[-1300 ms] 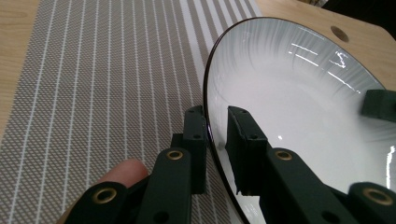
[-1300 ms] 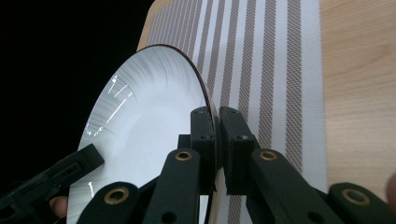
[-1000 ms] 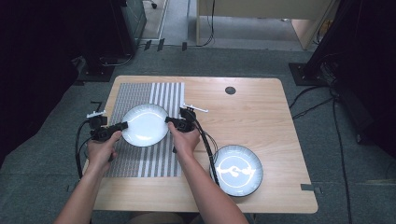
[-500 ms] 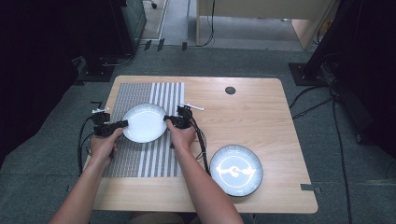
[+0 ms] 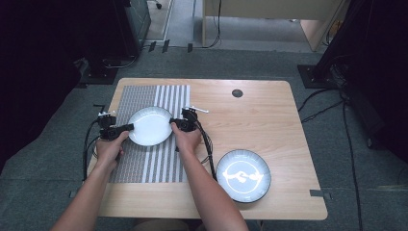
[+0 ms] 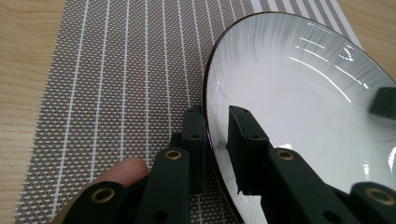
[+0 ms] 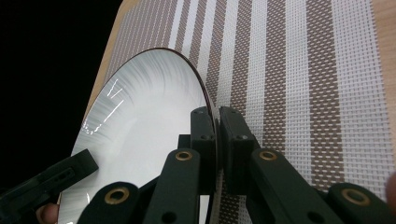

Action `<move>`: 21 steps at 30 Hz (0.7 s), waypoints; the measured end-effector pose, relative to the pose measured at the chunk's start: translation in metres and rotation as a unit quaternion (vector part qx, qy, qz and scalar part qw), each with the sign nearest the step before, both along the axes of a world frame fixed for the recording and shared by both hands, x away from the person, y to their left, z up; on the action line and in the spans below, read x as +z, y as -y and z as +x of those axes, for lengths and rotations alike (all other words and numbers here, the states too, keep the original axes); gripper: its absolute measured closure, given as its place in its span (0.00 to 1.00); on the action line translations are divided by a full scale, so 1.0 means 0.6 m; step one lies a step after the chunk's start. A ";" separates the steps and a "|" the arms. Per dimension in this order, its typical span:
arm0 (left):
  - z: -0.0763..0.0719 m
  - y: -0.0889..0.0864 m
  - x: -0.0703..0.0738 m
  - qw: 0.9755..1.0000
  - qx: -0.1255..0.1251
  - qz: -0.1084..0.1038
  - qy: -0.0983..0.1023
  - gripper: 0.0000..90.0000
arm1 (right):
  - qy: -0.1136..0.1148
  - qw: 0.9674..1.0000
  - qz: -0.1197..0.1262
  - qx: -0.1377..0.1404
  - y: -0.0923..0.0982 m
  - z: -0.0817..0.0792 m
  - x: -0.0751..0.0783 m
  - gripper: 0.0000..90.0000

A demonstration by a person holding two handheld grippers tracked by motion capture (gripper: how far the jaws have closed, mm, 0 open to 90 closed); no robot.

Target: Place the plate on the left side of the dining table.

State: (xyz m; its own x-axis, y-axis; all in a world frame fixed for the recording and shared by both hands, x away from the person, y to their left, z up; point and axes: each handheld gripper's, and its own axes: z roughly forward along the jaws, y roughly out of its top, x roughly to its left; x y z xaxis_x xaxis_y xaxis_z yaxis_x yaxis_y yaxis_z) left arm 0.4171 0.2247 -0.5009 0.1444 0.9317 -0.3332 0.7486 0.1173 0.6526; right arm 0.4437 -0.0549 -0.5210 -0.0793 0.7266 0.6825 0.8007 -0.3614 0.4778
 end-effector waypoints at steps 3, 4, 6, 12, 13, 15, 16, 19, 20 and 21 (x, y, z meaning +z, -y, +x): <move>0.000 0.000 0.000 1.000 -0.002 0.000 0.001 0.86 | 0.004 1.000 -0.007 0.001 -0.002 -0.001 0.001 0.95; 0.001 0.000 -0.001 1.000 -0.003 0.000 0.002 0.86 | 0.002 1.000 -0.009 0.000 -0.003 -0.001 0.001 0.95; 0.002 0.000 -0.003 1.000 -0.007 -0.005 -0.002 0.82 | -0.005 1.000 -0.002 -0.003 -0.003 0.000 0.000 0.92; -0.003 0.007 0.007 1.000 0.003 0.007 0.004 0.55 | 0.015 1.000 -0.015 0.021 -0.003 -0.002 0.000 0.65; -0.004 0.006 0.010 1.000 0.009 0.006 0.004 0.51 | 0.024 0.999 -0.024 0.022 -0.001 -0.003 0.001 0.62; -0.008 0.004 0.017 1.000 0.017 0.009 0.003 0.45 | 0.040 0.998 -0.044 0.024 0.003 -0.005 0.003 0.59; -0.009 0.005 0.019 1.000 0.017 0.012 0.005 0.42 | 0.049 0.997 -0.061 0.028 0.004 -0.006 0.004 0.61; -0.017 0.009 0.026 0.999 0.022 0.036 0.006 0.32 | 0.055 0.995 -0.069 0.041 0.008 -0.008 0.006 0.54; -0.019 0.011 0.028 0.999 0.026 0.043 0.007 0.29 | 0.056 0.995 -0.070 0.042 0.010 -0.008 0.008 0.49; -0.023 0.015 0.029 0.998 0.026 0.052 0.006 0.28 | 0.053 0.995 -0.078 0.044 0.011 -0.009 0.011 0.44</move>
